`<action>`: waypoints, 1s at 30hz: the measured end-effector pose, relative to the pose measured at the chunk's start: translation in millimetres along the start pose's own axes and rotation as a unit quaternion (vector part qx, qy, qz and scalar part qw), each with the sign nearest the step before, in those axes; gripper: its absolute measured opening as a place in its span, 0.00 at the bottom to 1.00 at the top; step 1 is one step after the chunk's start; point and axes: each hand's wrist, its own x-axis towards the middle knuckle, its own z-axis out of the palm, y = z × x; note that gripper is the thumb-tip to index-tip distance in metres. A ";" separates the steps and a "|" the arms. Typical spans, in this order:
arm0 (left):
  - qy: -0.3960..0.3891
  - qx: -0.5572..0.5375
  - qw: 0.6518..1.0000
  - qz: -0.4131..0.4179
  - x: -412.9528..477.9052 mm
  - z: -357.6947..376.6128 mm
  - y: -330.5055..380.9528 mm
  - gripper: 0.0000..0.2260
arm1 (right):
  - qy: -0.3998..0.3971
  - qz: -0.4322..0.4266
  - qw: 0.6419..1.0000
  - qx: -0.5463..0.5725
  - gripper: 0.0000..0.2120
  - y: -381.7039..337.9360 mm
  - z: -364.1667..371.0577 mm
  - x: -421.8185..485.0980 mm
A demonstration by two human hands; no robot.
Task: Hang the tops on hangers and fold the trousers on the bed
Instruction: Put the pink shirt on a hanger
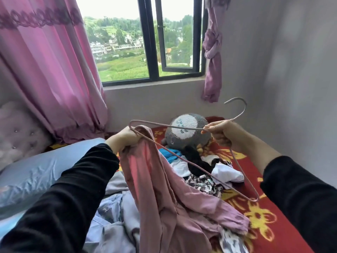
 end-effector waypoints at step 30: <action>0.008 -0.158 0.985 -0.074 -24.7 5.9 -15.2 0.10 | -0.003 0.018 0.976 -0.218 0.12 67.9 102.6 30.8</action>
